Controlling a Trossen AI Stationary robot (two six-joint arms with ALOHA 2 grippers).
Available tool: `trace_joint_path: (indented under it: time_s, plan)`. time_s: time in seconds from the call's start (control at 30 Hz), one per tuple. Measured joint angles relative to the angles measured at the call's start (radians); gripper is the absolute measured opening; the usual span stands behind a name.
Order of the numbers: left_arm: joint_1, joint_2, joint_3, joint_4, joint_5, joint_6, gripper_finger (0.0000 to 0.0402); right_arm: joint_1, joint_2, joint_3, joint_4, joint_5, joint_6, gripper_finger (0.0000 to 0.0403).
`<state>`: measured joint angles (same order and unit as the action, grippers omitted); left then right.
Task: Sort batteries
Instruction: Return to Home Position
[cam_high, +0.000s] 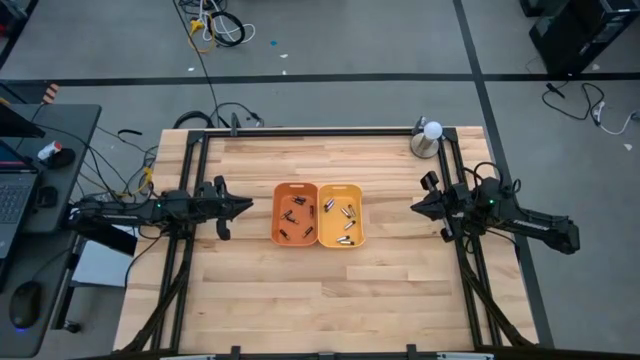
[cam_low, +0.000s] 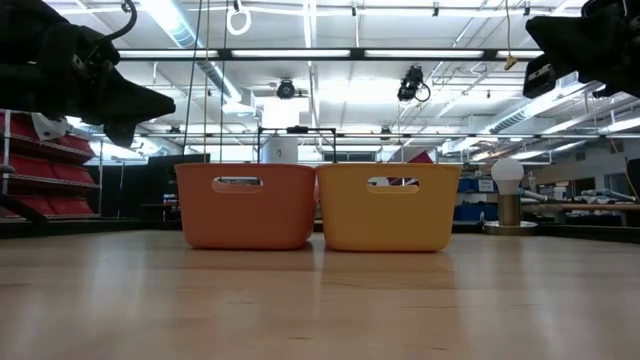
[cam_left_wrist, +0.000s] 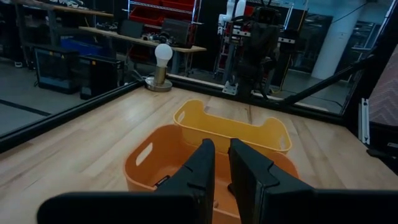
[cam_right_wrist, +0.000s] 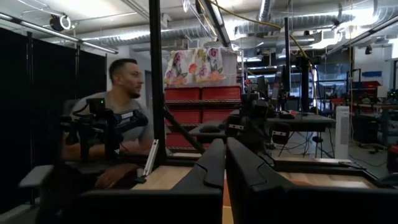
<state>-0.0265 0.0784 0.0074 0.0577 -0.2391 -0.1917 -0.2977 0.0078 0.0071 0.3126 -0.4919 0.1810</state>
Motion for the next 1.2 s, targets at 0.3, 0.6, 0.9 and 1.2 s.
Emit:
trace_joint_path:
  time_s: [0.3, 0.6, 0.9, 1.2]
  plan:
    - [0.0, 0.0, 0.0, 0.0, 0.0, 0.0, 0.0046, 0.0, 0.0, 0.0, 0.0, 0.0, 0.0, 0.0001]
    - [0.0, 0.0, 0.0, 0.0, 0.0, 0.0, 0.0046, 0.0, 0.0, 0.0, 0.0, 0.0, 0.0, 0.0005]
    - [0.0, 0.0, 0.0, 0.0, 0.0, 0.0, 0.0046, 0.0, 0.0, 0.0, 0.0, 0.0, 0.0, 0.0]
    - [0.0, 0.0, 0.0, 0.0, 0.0, 0.0, 0.0046, 0.0, 0.0, 0.0, 0.0, 0.0, 0.0, 0.0003]
